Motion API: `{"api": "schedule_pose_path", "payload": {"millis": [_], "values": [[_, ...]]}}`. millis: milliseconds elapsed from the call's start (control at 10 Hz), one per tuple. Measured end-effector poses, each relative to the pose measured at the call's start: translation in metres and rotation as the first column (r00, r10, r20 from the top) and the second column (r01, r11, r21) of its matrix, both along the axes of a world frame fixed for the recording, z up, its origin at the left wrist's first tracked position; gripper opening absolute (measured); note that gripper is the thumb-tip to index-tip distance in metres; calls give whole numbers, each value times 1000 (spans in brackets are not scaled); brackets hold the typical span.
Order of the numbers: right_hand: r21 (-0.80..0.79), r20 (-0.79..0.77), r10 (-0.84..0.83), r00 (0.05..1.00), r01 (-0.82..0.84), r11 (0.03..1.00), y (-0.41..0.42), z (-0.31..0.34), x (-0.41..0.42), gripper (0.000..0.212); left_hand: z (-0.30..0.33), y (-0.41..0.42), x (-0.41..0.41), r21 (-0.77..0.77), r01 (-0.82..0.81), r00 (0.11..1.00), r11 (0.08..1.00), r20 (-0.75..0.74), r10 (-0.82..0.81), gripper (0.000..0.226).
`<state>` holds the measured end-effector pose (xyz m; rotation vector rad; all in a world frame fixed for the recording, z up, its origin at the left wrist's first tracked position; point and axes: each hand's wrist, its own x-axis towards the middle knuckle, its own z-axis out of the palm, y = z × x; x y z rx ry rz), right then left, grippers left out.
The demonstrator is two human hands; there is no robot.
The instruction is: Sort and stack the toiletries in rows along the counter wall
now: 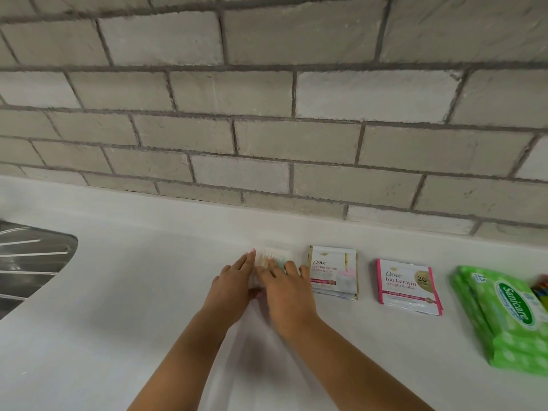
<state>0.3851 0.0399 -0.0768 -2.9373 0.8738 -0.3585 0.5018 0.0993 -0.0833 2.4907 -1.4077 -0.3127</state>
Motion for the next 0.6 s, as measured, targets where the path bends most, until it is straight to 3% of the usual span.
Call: {"api": "schedule_pose_path", "payload": {"millis": [300,500,600], "values": [[-21,2,-57,998,57,998,2,-2,-1,52,-3,3,0,-77,11,998,997,-56,-16,89],[69,14,17,1000,-18,997,0,5,-16,68,0,11,4,-2,77,990,997,-117,-76,113],[-20,90,-14,996,16,1000,6,9,-29,62,10,21,-6,0,21,991,1000,-135,-21,116]]}}
